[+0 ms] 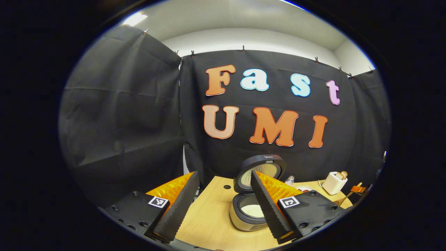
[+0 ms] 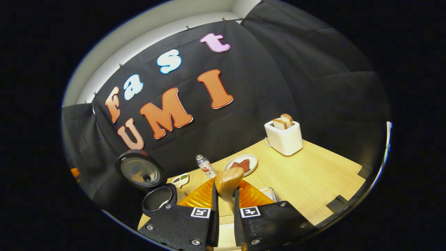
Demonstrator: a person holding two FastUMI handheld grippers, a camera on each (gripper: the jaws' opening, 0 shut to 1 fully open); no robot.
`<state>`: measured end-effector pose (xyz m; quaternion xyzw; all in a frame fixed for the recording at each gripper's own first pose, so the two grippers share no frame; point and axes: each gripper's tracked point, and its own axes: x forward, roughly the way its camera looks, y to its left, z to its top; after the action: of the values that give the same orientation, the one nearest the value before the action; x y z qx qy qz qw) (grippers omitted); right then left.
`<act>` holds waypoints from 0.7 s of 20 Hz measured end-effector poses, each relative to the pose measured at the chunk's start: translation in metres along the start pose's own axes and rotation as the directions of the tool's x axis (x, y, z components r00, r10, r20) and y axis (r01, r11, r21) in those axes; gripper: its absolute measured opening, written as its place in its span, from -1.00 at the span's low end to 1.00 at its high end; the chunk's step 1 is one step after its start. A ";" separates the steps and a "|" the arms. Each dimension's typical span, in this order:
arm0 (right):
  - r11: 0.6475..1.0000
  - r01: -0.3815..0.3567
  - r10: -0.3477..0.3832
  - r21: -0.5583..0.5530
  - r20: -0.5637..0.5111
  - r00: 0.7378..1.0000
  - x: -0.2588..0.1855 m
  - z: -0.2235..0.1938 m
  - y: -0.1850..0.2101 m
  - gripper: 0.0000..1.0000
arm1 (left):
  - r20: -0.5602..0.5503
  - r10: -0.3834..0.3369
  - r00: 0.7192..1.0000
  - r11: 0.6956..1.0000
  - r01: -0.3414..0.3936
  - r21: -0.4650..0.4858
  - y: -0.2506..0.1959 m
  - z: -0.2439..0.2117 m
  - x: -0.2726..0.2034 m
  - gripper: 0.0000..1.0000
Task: Close the left gripper, press the button to open the rice cooker; take a wooden spoon from the chopstick holder with the right hand, scoop a spoonful of rice and pour it into the rice cooker, then put the wooden spoon back into the chopstick holder.
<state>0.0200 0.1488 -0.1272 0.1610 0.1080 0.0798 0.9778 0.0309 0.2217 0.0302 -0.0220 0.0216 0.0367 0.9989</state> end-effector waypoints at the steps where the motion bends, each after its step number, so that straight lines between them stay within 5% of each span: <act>1: 1.000 -0.014 0.014 -0.024 -0.003 1.000 -0.004 -0.007 0.012 -0.66 | -0.001 -0.010 1.000 1.000 0.010 0.003 0.003 0.000 0.002 0.97; 6: 0.981 -0.016 0.010 -0.195 -0.031 0.999 0.005 -0.054 0.039 -0.67 | -0.002 -0.034 0.999 0.999 0.034 0.034 0.023 -0.004 0.014 0.96; 14: 0.893 0.033 -0.072 -0.448 -0.072 0.995 0.030 -0.112 0.040 -0.66 | -0.014 -0.075 0.997 0.994 0.076 0.073 0.039 -0.008 0.023 0.97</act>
<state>0.0172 0.2257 -0.2233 -0.0741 0.1333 0.0828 0.9848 0.0502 0.2623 0.0195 0.0139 0.0277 -0.0019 0.9995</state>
